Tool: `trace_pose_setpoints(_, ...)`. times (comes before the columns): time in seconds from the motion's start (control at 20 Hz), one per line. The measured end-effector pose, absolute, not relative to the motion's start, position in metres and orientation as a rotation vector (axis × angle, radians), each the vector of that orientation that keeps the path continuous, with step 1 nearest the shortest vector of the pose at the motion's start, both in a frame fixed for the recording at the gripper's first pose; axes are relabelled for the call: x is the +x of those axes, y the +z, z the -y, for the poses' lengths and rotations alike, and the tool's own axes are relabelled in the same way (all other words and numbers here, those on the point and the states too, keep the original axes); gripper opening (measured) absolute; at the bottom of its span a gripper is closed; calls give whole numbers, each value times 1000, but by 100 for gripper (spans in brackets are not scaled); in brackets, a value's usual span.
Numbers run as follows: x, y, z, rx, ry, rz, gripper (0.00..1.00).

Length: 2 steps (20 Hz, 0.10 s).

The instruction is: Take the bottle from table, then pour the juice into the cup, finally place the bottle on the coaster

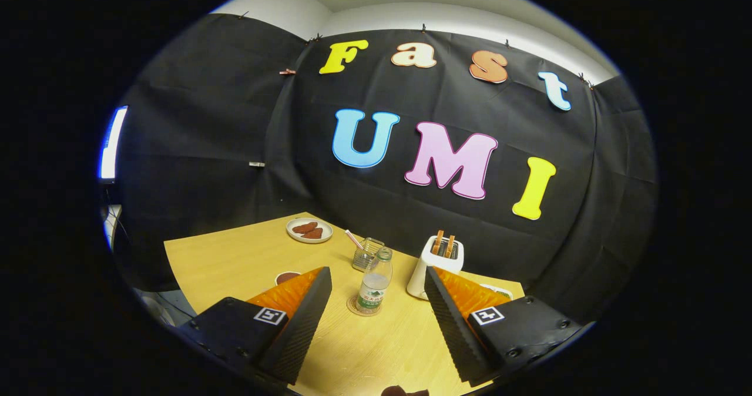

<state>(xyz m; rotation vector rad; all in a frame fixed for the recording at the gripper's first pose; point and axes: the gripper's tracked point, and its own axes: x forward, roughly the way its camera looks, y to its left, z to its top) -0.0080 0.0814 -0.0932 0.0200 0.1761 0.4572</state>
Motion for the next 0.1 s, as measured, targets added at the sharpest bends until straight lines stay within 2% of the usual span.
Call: trace_pose_setpoints(0.1,-8,-93,-76,17,447,-176,98)
